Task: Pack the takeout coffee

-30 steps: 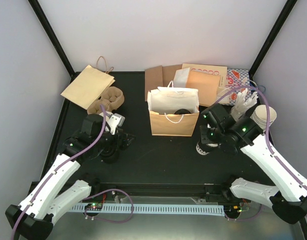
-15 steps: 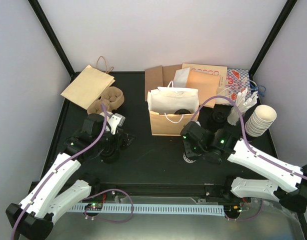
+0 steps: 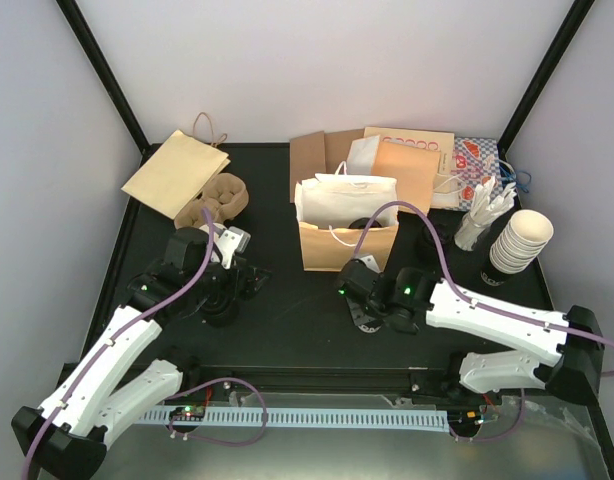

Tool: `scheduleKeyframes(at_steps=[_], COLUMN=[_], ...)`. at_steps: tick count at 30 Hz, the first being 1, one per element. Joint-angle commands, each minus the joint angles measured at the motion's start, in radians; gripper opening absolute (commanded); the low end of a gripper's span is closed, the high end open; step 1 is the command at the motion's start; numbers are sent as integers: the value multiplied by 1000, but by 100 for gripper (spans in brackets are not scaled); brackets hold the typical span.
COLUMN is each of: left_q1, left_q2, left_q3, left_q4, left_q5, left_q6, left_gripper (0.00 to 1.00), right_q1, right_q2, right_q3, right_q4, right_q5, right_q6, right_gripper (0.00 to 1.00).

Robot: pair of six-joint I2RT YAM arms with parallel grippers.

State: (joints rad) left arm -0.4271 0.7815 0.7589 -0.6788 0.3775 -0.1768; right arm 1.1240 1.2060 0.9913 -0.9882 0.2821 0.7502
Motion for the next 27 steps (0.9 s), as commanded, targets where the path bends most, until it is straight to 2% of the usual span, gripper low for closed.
scheduleKeyframes(at_steps=[1,19,27], left_q1=[-8,-12,-13], left_q2=[9,11,12], left_q3=[10,9,9], left_q4=[24,23,23], left_q5=[-9,-13,-14], left_q6=[-7,-9,-8], left_gripper=[88,88,88], right_q1=[21,66,72], right_q2=[23,132,142], right_q3=[-6,7,10], right_q4=[44,50,51], right_q5=[47,68,72], right_q6=[23,23,24], right_gripper=[1,6,13])
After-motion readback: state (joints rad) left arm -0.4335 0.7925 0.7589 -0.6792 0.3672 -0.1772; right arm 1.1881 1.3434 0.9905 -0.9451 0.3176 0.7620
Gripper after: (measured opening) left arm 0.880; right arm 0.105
